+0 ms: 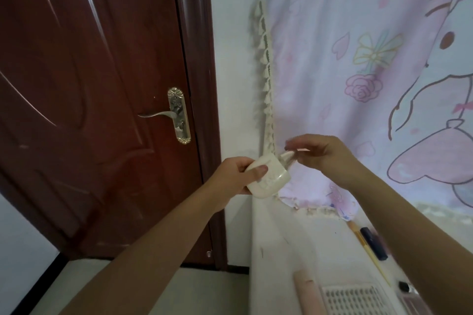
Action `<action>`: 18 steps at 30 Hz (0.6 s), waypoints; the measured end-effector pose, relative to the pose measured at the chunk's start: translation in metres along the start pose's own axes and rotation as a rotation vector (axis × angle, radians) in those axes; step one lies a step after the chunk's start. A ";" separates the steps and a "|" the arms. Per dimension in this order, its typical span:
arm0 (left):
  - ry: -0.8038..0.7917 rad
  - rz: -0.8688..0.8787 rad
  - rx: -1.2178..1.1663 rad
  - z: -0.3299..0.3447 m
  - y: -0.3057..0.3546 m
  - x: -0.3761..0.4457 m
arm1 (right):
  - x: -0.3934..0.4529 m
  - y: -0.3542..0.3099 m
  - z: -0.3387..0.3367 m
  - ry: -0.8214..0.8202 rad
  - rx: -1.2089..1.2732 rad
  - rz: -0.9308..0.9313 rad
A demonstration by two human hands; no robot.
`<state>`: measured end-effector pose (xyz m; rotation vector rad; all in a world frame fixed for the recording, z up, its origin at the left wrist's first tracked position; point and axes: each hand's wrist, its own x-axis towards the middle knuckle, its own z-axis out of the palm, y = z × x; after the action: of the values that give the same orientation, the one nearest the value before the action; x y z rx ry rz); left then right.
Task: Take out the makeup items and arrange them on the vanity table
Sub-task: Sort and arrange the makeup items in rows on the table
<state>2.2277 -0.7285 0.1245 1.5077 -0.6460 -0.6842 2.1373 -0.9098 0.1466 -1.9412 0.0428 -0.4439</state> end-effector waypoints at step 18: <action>-0.095 -0.323 -0.187 0.036 -0.115 -0.001 | -0.046 0.099 0.034 0.118 0.339 0.320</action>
<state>2.1995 -0.7460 0.0086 1.4234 -0.3989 -1.0393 2.1229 -0.9098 0.0338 -1.5394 0.3294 -0.3268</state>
